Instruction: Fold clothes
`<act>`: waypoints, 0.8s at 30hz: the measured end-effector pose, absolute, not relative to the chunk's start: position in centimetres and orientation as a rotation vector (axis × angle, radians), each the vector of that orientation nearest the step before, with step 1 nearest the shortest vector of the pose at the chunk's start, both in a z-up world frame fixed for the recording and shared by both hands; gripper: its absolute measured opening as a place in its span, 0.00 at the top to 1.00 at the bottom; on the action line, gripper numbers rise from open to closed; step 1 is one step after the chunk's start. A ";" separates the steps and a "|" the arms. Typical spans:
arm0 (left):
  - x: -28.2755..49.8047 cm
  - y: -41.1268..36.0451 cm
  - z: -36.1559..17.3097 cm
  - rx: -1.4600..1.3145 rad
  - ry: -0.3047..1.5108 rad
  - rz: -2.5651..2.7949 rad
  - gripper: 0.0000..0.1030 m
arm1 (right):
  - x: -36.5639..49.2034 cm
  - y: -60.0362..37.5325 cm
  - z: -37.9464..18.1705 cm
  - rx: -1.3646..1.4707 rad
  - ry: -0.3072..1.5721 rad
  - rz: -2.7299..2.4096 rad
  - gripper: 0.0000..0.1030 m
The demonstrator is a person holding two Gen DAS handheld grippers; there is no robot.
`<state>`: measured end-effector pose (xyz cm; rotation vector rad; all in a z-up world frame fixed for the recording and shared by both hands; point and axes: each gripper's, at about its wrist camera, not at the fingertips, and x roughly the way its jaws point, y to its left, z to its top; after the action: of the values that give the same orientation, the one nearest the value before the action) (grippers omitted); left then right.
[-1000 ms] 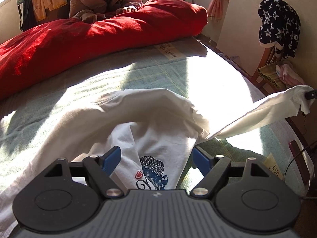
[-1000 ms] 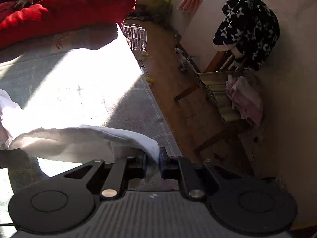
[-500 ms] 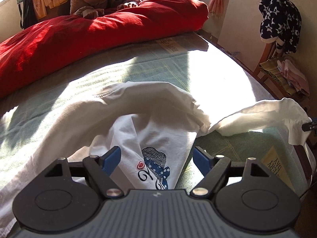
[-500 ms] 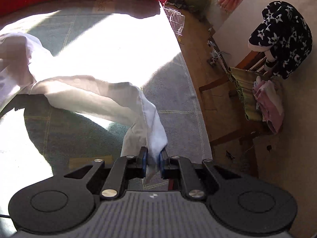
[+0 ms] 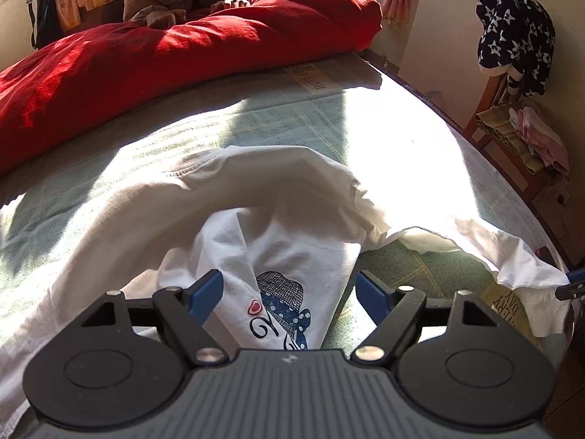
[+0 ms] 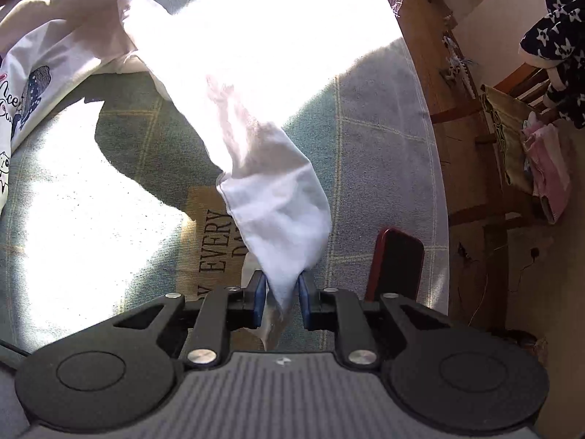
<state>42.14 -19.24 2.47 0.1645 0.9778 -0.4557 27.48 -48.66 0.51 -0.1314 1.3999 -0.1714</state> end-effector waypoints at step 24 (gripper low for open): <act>45.5 -17.2 1.1 0.123 1.011 -0.337 0.22 | 39.6 -38.1 -3.5 -0.543 1.145 0.277 0.97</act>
<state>45.55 -17.16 1.10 0.1233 1.0114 -0.3374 39.56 -38.07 -3.52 -0.5428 1.1448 0.2767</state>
